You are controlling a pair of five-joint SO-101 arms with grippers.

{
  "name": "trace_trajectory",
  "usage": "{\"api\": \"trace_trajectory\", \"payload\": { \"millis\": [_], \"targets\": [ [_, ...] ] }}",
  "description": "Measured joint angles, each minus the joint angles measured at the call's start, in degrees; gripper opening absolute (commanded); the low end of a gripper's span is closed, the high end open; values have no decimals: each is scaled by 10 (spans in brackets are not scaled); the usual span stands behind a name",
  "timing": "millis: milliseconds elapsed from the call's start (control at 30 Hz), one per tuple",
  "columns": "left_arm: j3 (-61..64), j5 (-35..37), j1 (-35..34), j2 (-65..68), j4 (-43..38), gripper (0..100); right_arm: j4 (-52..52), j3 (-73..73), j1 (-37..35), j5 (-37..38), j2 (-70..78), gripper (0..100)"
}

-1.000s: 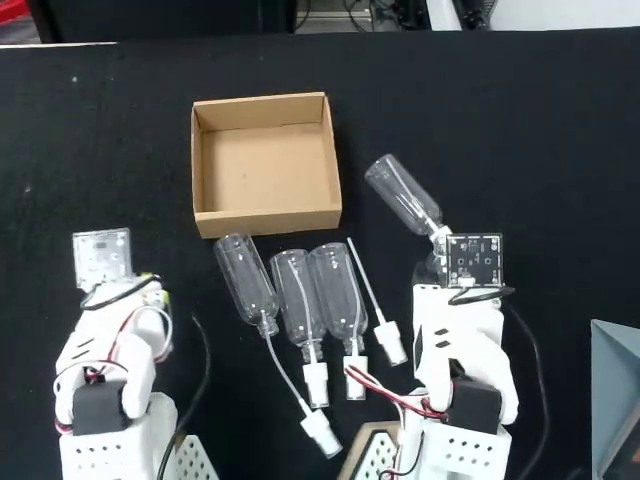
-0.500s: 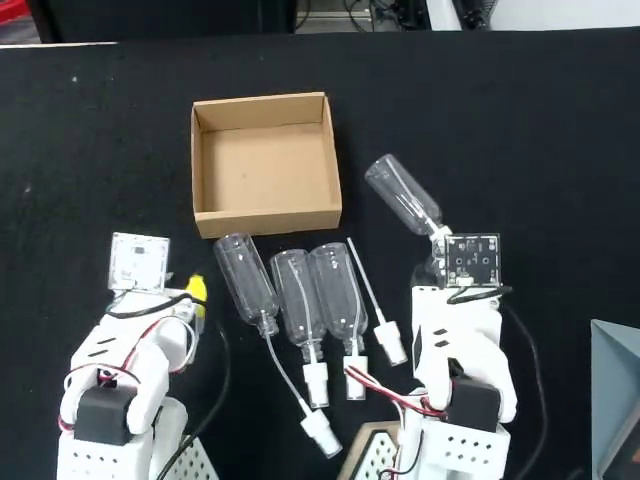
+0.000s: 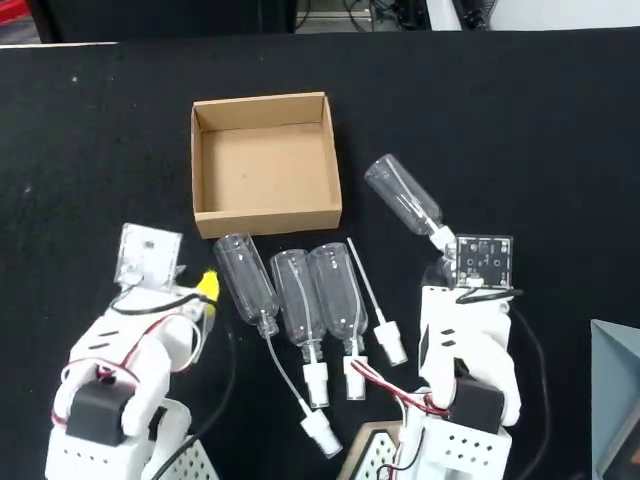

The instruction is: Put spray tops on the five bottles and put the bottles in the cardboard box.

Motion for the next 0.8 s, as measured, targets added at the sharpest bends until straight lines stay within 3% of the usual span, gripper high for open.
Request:
{"api": "trace_trajectory", "payload": {
  "millis": [233,800],
  "targets": [
    [-55,2,66,151,22,120,-4,11,0,0,0,67],
    [-67,2,210,295,28,121,-4,11,0,0,0,68]
  ]
}}
